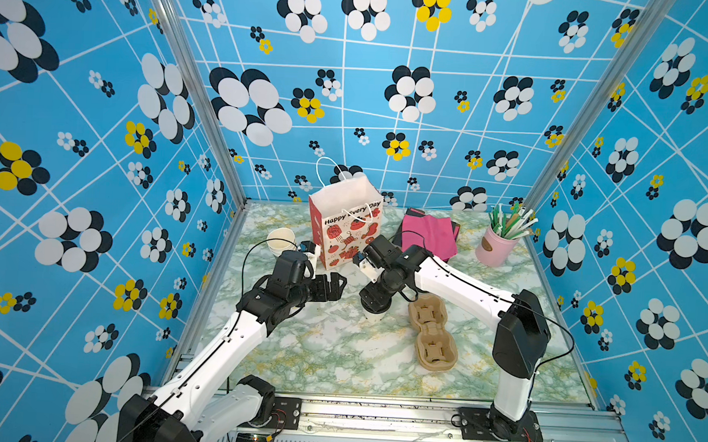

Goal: Pack the takeout coffee

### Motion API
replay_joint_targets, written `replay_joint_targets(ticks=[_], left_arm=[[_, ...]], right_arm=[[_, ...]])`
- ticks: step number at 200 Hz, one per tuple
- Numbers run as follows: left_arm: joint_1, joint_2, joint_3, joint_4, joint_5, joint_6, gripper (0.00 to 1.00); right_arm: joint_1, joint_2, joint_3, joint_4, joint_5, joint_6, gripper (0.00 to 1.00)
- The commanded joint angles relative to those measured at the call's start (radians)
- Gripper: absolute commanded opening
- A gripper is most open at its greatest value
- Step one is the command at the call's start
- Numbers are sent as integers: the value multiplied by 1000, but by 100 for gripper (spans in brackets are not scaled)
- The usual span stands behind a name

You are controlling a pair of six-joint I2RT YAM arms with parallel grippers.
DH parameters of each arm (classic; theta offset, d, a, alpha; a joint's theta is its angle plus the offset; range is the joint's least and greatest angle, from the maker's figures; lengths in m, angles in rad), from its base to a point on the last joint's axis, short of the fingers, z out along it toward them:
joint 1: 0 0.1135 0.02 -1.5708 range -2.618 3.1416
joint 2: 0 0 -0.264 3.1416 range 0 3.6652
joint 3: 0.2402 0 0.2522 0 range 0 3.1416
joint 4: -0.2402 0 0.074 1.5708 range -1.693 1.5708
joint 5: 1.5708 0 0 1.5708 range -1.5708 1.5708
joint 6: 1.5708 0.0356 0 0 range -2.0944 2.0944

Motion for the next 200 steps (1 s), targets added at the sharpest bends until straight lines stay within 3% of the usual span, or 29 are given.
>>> replay_joint_targets(ticks=[1, 51, 122, 200], left_arm=[[5, 18, -16, 24, 15, -7, 99], [5, 31, -13, 33, 22, -10, 99], [7, 27, -16, 30, 22, -10, 99], [7, 18, -27, 27, 19, -11, 99]], right_arm=[[7, 24, 13, -55, 25, -7, 75], [7, 16, 12, -50, 43, -3, 67], [-53, -1, 35, -30, 68, 3, 65], [-157, 85, 139, -28, 64, -10, 65]])
